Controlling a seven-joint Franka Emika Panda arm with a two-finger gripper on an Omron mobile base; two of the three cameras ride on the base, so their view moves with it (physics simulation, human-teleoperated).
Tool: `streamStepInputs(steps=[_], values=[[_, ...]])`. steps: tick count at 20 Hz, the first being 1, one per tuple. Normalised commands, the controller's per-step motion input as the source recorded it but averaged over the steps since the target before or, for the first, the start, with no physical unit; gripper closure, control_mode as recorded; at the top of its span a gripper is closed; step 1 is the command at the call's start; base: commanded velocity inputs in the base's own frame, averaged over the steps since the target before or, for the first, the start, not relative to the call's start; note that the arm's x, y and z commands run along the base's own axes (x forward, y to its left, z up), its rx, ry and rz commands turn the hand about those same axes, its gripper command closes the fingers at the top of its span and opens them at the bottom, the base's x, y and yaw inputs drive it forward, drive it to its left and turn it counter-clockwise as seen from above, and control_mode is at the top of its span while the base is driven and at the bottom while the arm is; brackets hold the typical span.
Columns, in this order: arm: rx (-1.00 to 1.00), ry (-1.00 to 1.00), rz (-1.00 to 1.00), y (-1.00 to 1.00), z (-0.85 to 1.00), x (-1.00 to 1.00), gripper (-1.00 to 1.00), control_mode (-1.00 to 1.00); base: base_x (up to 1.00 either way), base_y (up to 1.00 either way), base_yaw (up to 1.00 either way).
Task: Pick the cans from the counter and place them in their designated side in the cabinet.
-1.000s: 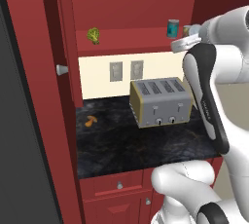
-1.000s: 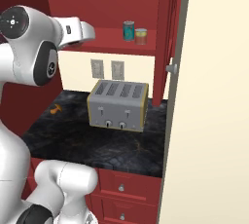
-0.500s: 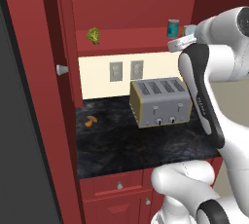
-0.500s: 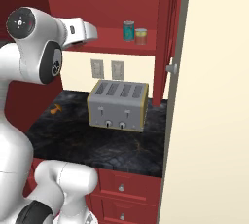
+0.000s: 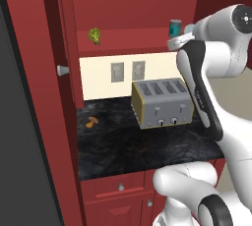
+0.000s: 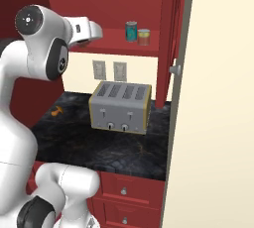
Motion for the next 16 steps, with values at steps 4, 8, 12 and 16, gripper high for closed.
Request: streamStepInputs(steps=[4,8,12,16], values=[[0.0,0.03,0.0,-0.02,-0.01,0.2,1.0,-1.0,0.0,0.0,0.0],[0.0,0.02,0.0,-0.03,-0.05,0.2,1.0,-1.0,0.0,0.0,0.0],[0.0,0.0,0.0,-0.01,-0.07,0.23,1.0,-1.0,0.0,0.0,0.0],[0.0,0.0,0.0,0.0,-0.02,0.23,1.0,-1.0,0.0,0.0,0.0]])
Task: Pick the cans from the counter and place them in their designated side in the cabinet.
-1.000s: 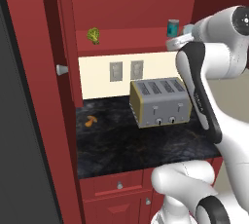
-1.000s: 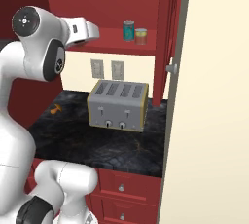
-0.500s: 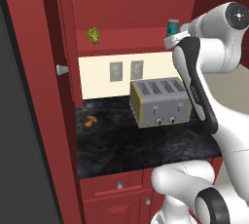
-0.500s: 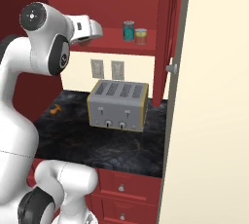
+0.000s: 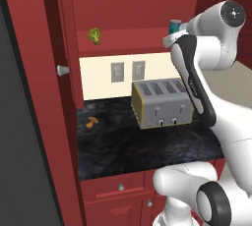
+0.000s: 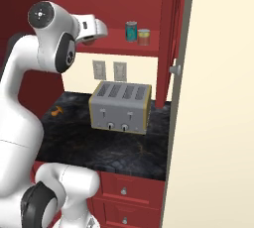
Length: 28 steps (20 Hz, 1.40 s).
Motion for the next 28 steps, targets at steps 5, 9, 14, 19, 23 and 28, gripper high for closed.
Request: streamStepInputs(steps=[5,9,14,19,23,28], values=[[0.0,0.0,0.0,0.0,-0.03,0.22,1.0,-1.0,0.0,0.0,0.0],[0.0,0.01,0.0,0.0,-0.07,0.25,1.0,-1.0,0.0,0.0,0.0],[0.0,0.02,0.0,0.0,-0.07,0.26,1.0,-1.0,0.0,0.0,0.0],[0.0,0.01,0.0,-0.01,-0.05,0.26,1.0,-1.0,0.0,0.0,0.0],[0.0,0.02,0.0,-0.01,-0.05,0.27,1.0,-1.0,0.0,0.0,0.0],[0.0,0.02,0.0,-0.03,-0.05,0.27,1.0,-1.0,0.0,0.0,0.0]])
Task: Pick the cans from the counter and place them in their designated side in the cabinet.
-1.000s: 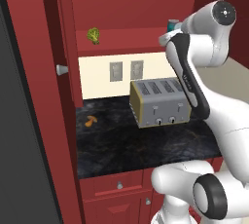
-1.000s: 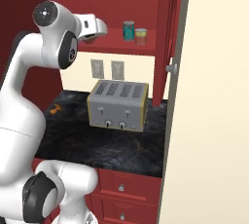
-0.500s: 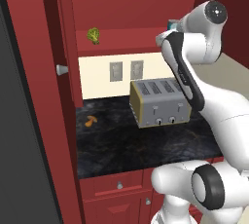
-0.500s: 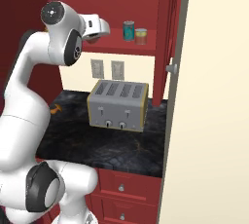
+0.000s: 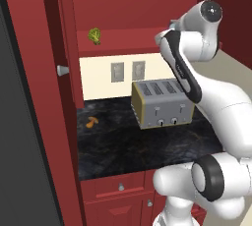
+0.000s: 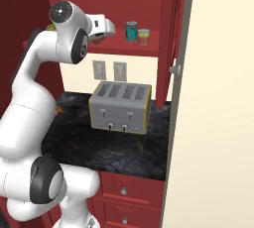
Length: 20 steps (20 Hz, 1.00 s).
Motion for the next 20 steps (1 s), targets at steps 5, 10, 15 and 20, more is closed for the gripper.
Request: streamStepInputs(steps=[5,10,15,20], values=[[0.0,0.02,0.0,-0.03,-0.03,0.23,1.0,-1.0,0.0,0.0,0.0],[0.0,0.03,0.0,-0.02,0.0,0.21,1.0,-1.0,0.0,0.0,0.0],[0.0,0.04,0.0,-0.04,-0.03,0.21,1.0,-1.0,0.0,0.0,0.0],[0.0,0.03,-0.01,-0.01,-0.05,0.19,1.0,-1.0,0.0,0.0,0.0]])
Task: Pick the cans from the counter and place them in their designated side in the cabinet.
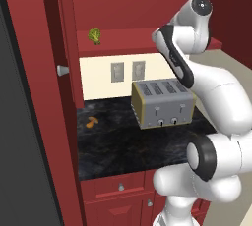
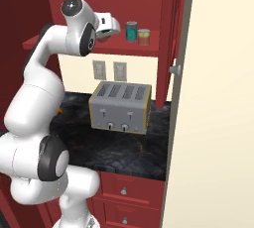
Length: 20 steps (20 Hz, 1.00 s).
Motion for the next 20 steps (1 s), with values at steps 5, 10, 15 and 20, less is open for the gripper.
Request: streamStepInputs(steps=[5,10,15,20], values=[[0.0,0.02,-0.01,0.0,-0.07,0.21,1.0,-1.0,0.0,0.0,0.0],[0.0,0.02,-0.01,0.0,-0.09,0.2,1.0,-1.0,0.0,0.0,0.0],[0.0,0.02,-0.02,0.0,-0.09,0.23,1.0,-1.0,0.0,0.0,0.0],[0.0,0.02,-0.01,-0.02,-0.06,0.25,1.0,-1.0,0.0,0.0,0.0]])
